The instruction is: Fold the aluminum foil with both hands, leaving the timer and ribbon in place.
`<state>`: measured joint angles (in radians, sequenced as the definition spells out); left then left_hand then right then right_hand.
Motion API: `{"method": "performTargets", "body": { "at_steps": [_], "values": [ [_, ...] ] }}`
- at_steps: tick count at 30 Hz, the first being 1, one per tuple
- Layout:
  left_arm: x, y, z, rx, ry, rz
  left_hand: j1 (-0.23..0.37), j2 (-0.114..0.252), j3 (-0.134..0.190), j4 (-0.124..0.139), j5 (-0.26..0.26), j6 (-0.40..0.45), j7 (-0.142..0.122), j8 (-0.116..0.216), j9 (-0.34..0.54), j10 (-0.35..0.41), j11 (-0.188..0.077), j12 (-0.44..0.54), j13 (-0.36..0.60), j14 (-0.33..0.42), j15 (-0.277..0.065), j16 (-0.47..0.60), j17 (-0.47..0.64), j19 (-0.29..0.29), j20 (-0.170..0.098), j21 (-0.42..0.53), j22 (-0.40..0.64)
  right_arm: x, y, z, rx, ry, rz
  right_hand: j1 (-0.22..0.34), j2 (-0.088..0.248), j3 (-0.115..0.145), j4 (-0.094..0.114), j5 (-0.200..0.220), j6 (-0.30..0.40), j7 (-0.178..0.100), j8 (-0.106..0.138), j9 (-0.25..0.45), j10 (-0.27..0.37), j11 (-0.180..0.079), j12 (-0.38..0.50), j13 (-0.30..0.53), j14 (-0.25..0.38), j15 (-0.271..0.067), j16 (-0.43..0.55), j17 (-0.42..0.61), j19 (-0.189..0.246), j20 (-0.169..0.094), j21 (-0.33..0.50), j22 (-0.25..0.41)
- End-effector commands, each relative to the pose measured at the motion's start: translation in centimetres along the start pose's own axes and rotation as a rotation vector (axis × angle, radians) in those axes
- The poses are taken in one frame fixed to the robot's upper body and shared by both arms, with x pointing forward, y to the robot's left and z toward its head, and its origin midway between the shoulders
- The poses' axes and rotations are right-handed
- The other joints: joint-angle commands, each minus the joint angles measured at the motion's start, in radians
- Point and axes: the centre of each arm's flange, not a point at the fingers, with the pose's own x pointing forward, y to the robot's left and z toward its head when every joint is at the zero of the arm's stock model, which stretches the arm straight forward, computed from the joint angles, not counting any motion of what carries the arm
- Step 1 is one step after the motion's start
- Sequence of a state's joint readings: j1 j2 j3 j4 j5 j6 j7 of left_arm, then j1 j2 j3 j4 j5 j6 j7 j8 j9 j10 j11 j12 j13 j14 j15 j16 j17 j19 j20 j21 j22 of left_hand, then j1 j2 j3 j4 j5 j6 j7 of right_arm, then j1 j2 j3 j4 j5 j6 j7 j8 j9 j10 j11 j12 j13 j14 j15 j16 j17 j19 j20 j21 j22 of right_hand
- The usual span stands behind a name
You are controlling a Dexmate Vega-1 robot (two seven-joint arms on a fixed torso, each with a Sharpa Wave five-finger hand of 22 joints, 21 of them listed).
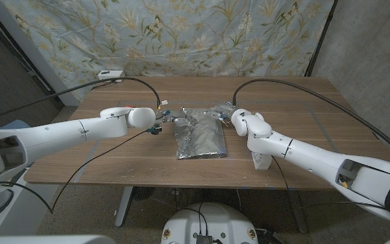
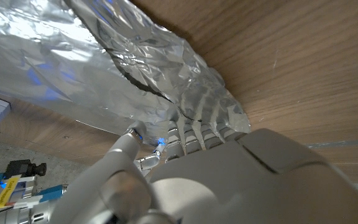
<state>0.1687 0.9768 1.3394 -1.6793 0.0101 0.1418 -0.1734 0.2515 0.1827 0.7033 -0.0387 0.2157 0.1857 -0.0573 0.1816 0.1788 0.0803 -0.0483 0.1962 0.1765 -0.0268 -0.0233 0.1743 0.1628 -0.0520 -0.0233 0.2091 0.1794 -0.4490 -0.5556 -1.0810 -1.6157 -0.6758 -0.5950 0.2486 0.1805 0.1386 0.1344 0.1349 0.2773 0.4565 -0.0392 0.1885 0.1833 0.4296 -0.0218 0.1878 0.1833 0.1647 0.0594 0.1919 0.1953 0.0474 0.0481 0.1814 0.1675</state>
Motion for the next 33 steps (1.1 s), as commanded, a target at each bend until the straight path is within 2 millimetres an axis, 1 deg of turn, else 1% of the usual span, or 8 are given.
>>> {"method": "performTargets", "body": {
  "at_steps": [1,5,16,18,20,28,33],
  "values": [
    [0.3,-0.1,0.0,-0.007,0.001,-0.004,0.011,0.001,-0.004,0.003,0.0,0.002,-0.001,0.002,0.004,0.004,0.0,0.001,0.003,0.003,0.002,0.002,0.002,0.003,-0.003,0.001,0.002,-0.6,-0.5,-0.2,0.004,-0.017,-0.023,-0.005,0.017,0.01,0.002,-0.001,0.002,0.001,0.005,0.003,0.002,0.004,0.001,0.003,-0.004,-0.006,0.008,0.0,-0.003,0.001,0.005,0.003],
    [0.3,-0.1,0.0,-0.007,-0.003,-0.004,0.012,0.002,-0.005,0.003,0.0,0.002,0.0,0.002,0.004,0.004,0.0,0.001,0.003,0.004,0.001,0.002,0.002,0.003,-0.003,0.001,0.002,-1.1,-1.3,0.2,0.008,-0.03,-0.037,-0.005,0.017,0.012,0.001,-0.002,0.004,0.002,0.006,0.003,0.004,0.001,0.001,0.003,-0.003,-0.006,0.008,0.0,-0.003,0.002,0.005,0.003],
    [0.4,-0.1,0.2,-0.009,-0.01,-0.005,0.014,0.002,-0.005,0.003,0.0,0.003,0.0,0.003,0.004,0.004,0.0,0.0,0.003,0.004,0.002,0.002,0.002,0.003,-0.003,0.001,0.002,-2.1,-3.1,1.2,0.004,-0.054,-0.062,-0.002,0.014,0.017,-0.003,-0.004,0.01,0.003,0.008,0.003,0.008,0.009,0.003,0.003,-0.006,-0.004,0.008,-0.001,-0.003,0.004,0.006,0.003],
    [0.4,-0.2,0.2,-0.009,-0.009,-0.005,0.014,0.002,-0.005,0.003,0.0,0.003,-0.001,0.003,0.004,0.004,0.0,0.0,0.003,0.004,0.002,0.002,0.002,0.004,-0.004,0.001,0.002,-2.3,-3.4,1.3,0.004,-0.06,-0.067,-0.001,0.014,0.018,-0.004,-0.005,0.01,0.002,0.009,0.003,0.009,0.005,0.003,0.003,-0.006,-0.004,0.009,-0.001,-0.003,0.004,0.006,0.002],
    [0.4,-0.2,0.2,-0.012,-0.006,-0.005,0.014,0.002,-0.006,0.003,0.001,0.003,0.0,0.003,0.004,0.003,0.0,0.0,0.003,0.004,0.001,0.002,0.002,0.003,-0.004,0.001,0.002,-2.5,-3.7,1.4,0.002,-0.062,-0.067,-0.001,0.013,0.019,-0.004,-0.005,0.011,0.002,0.009,0.003,0.009,0.008,0.003,0.003,-0.006,-0.004,0.008,-0.001,-0.003,0.005,0.006,0.002],
    [0.6,-0.2,0.4,-0.008,-0.015,-0.013,0.016,0.002,-0.006,0.003,0.001,0.002,0.0,0.003,0.004,0.004,0.0,0.0,0.003,0.004,0.001,0.002,0.002,0.004,-0.004,0.001,0.002,-3.5,-4.2,1.3,0.006,-0.062,-0.076,0.001,0.012,0.022,-0.007,-0.007,0.015,0.004,0.01,0.003,0.01,0.005,0.003,0.003,-0.007,-0.003,0.009,-0.002,-0.004,0.007,0.006,0.002],
    [0.8,-0.1,0.4,-0.009,-0.016,-0.013,0.017,0.002,-0.006,0.003,0.001,0.003,0.0,0.003,0.004,0.004,0.0,0.0,0.003,0.004,0.001,0.002,0.002,0.004,-0.004,0.001,0.002,-4.1,-4.4,1.1,0.012,-0.049,-0.068,0.003,0.011,0.025,-0.009,-0.008,0.015,0.004,0.011,0.003,0.011,0.01,0.003,0.003,-0.007,-0.001,0.009,-0.002,-0.006,0.009,0.005,0.002]
  ]
}}
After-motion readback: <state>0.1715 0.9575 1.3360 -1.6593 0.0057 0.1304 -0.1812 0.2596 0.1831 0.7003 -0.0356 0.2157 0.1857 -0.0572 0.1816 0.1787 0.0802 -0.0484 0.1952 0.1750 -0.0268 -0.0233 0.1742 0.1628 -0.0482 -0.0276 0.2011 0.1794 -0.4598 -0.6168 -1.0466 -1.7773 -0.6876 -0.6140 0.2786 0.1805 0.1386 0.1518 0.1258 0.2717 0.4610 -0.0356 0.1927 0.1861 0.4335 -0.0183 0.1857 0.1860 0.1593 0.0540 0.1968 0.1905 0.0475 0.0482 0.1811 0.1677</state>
